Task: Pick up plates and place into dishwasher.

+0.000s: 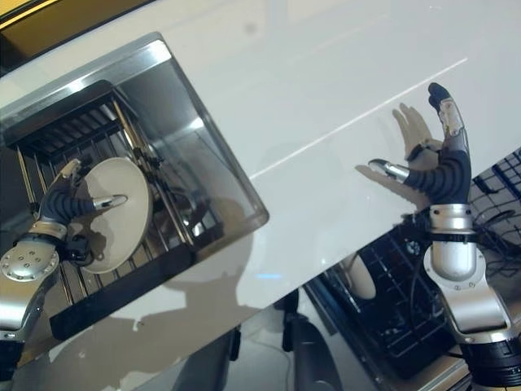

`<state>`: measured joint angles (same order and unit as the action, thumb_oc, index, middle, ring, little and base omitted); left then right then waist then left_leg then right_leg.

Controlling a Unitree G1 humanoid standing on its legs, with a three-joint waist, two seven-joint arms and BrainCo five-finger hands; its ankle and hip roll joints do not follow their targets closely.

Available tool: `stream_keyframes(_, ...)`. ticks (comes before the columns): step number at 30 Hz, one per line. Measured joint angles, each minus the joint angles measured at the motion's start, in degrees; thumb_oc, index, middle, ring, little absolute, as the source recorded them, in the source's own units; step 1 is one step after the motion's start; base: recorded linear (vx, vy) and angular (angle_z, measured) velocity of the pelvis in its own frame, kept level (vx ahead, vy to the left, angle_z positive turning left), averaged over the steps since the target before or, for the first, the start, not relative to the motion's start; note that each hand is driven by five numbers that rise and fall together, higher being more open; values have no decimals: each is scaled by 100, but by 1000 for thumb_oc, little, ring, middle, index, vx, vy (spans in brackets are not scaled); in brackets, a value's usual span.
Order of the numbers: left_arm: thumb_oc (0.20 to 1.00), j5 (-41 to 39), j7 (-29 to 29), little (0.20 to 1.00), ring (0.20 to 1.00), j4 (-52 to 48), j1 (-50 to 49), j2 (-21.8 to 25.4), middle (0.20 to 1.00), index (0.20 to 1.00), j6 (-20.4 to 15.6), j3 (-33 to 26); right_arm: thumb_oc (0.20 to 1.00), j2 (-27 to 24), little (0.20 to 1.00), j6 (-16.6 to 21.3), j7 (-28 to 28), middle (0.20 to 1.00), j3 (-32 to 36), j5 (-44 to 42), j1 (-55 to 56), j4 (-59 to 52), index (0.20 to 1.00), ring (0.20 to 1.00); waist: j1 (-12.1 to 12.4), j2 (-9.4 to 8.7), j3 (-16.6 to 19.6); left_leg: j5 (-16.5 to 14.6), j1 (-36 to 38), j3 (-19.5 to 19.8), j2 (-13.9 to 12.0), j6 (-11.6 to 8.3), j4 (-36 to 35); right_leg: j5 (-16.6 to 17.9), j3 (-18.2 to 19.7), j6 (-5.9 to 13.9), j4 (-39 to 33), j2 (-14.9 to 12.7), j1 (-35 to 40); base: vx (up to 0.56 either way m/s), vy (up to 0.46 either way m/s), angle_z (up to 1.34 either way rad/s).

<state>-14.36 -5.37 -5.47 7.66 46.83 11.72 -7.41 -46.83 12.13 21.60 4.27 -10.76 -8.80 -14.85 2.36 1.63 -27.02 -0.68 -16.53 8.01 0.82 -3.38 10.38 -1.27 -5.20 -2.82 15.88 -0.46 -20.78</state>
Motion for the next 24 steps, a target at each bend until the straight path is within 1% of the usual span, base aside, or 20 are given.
stream_keyframes(2,1000,34,1,1000,1000,1,-1,60,1000,1000,-15,38,1000,-9,1000,3,-2,1000,0,-2,0,-1,1000,1000,-2,0,0,0,-2,0,3,0,0,-9,0,0,19,-4,-8,0,0,0)
stream_keyframes(5,1000,465,90,1000,1000,-7,15,209,1000,1000,-53,98,1000,-45,1000,11,-8,1000,6,-16,-3,-11,1000,1000,-2,0,0,6,-5,0,12,6,1,-20,0,-3,49,-15,-41,0,0,0)
stream_keyframes(7,1000,1179,85,1000,1000,-32,26,312,1000,1000,-61,139,1000,-91,1000,19,-15,1000,4,-17,-4,-8,1000,1000,-2,0,0,11,-5,0,12,5,4,-20,0,-3,53,-15,-53,0,0,0)
stream_keyframes(9,1000,2095,42,1000,1000,-26,59,620,1000,1000,15,288,1000,-167,1000,36,-28,1000,-13,-67,-23,11,1000,1000,-5,-1,0,11,-20,1,16,4,8,-21,1,-2,67,-18,-73,0,0,0)
stream_keyframes(11,1000,2556,63,1000,1000,-17,94,958,1000,1000,83,422,1000,-300,1000,43,-31,1000,-50,-127,-57,17,1000,1000,-15,-2,0,16,-52,-8,31,7,12,-50,7,5,137,-38,-137,0,47,0)
stream_keyframes(14,1000,3157,-31,1000,1000,40,164,1161,1000,1000,174,424,1000,-393,1000,97,-110,1000,-43,-199,-112,13,1000,1000,-39,-3,-1,28,-130,-10,47,8,30,-67,13,1,204,-55,-236,6,59,0)
stream_keyframes(16,1000,3454,-165,1000,1000,242,229,1398,1000,1000,256,509,1000,-396,1000,116,-124,1000,-94,-235,-189,30,1000,1000,-83,-3,-1,39,-144,-12,51,4,26,-70,15,-1,217,-60,-263,12,83,2)
stream_keyframes(18,1000,3724,-271,1000,1000,662,401,1709,1000,1000,394,761,1000,-428,1000,138,-131,1000,-237,-240,-360,90,1000,1000,-166,-4,-1,46,-161,-26,60,6,32,-81,23,11,223,-73,-298,7,93,-1)
stream_keyframes(20,1000,3858,-334,1000,1000,1073,746,1923,1000,1000,528,1039,1000,-519,1000,167,-171,1000,-336,-242,-521,134,1000,1000,-187,-4,-1,47,-204,-80,66,6,53,-82,67,12,282,-77,-370,6,90,-9)
stream_keyframes(22,1000,3964,-330,1000,1000,1529,1185,2047,1000,1000,639,1448,1000,-599,1000,174,-244,1000,-488,-243,-716,226,1000,1000,-214,-4,-1,50,-206,-162,65,9,75,-82,116,13,309,-83,-395,3,81,-8)
stream_keyframes(24,1000,4141,-282,1000,1000,2066,1767,2222,1000,1000,673,2074,1000,-610,1000,173,-257,1000,-739,-245,-1034,408,1000,1000,-311,-7,0,50,-219,-178,72,9,119,-79,125,18,336,-91,-405,5,72,-3)
